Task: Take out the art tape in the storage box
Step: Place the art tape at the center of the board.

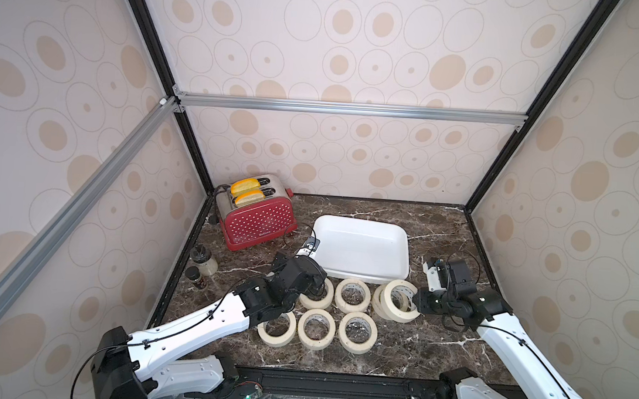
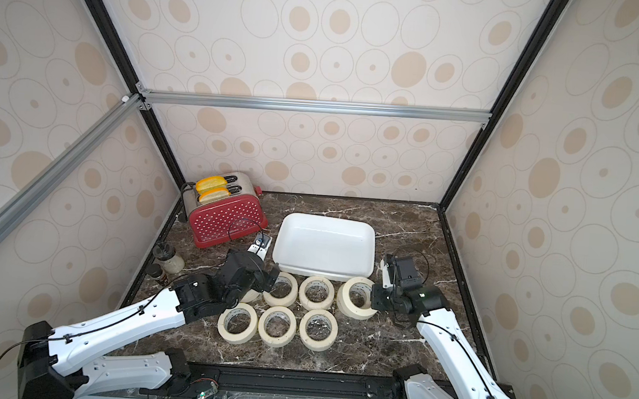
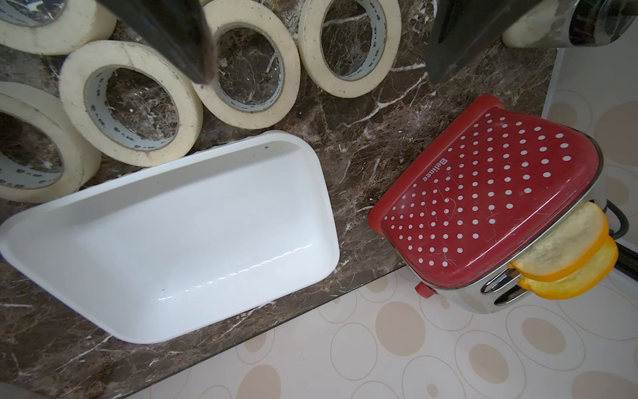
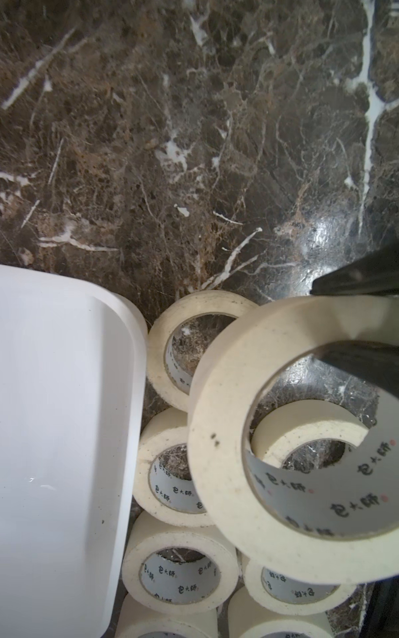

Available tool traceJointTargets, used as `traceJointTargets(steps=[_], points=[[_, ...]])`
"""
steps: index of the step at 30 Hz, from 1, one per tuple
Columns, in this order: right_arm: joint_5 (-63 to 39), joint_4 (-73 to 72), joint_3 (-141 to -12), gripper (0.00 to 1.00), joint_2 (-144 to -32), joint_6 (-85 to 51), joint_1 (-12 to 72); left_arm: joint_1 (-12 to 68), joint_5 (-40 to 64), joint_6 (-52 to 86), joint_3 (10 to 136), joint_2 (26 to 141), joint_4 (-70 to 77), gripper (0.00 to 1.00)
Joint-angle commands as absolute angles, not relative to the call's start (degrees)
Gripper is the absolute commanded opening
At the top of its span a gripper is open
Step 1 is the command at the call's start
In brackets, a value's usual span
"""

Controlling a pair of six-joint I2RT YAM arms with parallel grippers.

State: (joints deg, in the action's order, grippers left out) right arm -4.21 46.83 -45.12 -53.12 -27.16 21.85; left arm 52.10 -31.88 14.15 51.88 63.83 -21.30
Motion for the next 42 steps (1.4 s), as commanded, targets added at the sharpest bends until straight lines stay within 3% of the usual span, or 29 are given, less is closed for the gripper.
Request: traceJointTargets(steps=[1,9,21,42], points=[[-6.7,50.2,-42.9,0.2,-49.0,-31.2,22.1,51.7,-31.5,14.3,52.8,64.5,-20.0,0.99],[-7.7,55.6,-38.7,0.2,-43.4,-35.4,22.1,51.5,-30.9,13.7,52.7,64.5,-19.8,0.99],[-5.0,58.2,-36.7,0.18,-44.6,-38.0,22.1,51.5,-30.9,13.1,52.2,64.9,-19.7,0.99],[-6.3,46.1,-27.6,0.19,-50.2,-43.0,22.3,51.5,-31.4,13.1,52.1,65.7,-19.7,0.99]])
